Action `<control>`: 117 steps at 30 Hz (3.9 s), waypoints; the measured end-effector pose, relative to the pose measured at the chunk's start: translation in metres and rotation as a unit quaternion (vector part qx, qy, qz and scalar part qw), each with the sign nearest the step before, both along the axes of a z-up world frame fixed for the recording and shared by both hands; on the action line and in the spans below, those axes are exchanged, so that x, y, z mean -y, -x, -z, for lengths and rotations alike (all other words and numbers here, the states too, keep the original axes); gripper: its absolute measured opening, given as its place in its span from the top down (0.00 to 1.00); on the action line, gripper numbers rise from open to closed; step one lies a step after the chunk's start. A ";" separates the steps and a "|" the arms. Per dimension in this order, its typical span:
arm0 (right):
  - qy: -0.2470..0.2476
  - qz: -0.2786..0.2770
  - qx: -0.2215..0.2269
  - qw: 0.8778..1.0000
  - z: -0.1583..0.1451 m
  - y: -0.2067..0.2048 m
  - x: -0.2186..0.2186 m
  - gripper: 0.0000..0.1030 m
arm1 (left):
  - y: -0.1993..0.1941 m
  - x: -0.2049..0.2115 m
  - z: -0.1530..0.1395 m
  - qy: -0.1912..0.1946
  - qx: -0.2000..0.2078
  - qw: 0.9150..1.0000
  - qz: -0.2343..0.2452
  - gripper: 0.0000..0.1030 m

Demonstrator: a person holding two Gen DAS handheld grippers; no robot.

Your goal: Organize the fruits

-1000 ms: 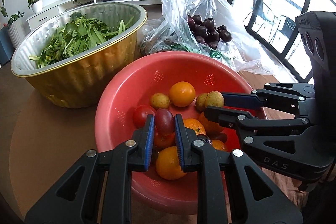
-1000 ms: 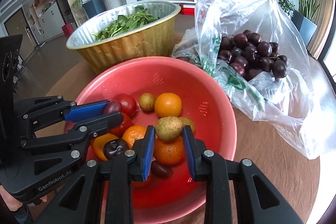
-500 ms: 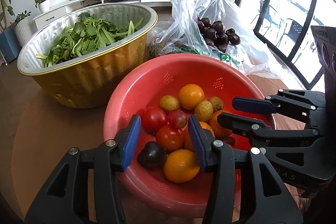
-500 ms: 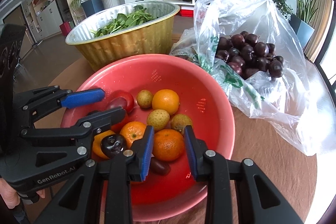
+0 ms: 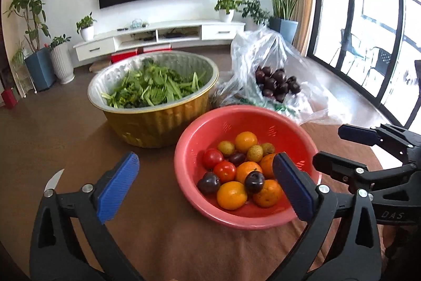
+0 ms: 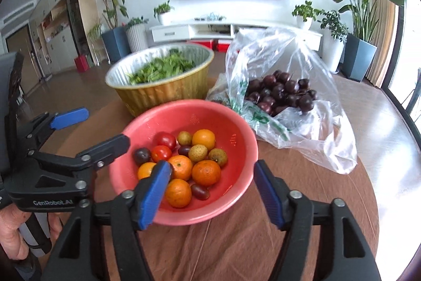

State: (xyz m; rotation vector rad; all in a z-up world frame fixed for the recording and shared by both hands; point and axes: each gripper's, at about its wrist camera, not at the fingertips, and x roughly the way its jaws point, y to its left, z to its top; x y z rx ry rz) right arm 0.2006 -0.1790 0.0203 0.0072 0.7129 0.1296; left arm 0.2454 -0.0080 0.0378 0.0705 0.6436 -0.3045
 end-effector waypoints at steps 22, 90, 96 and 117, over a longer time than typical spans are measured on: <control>-0.027 0.055 0.301 0.952 -0.141 0.183 -0.006 0.00 | 0.194 -0.028 -0.119 -0.004 0.142 0.973 -0.180 0.00; -0.004 0.095 0.009 0.995 0.053 0.162 0.006 0.00 | 0.174 0.002 0.064 -0.050 -0.080 0.979 -0.178 0.00; -0.004 0.095 0.007 0.995 0.054 0.162 0.006 0.00 | 0.174 0.002 0.064 -0.050 -0.080 0.979 -0.178 0.00; -0.004 0.095 0.003 0.995 0.056 0.163 0.006 0.00 | 0.174 0.002 0.064 -0.051 -0.080 0.979 -0.178 0.00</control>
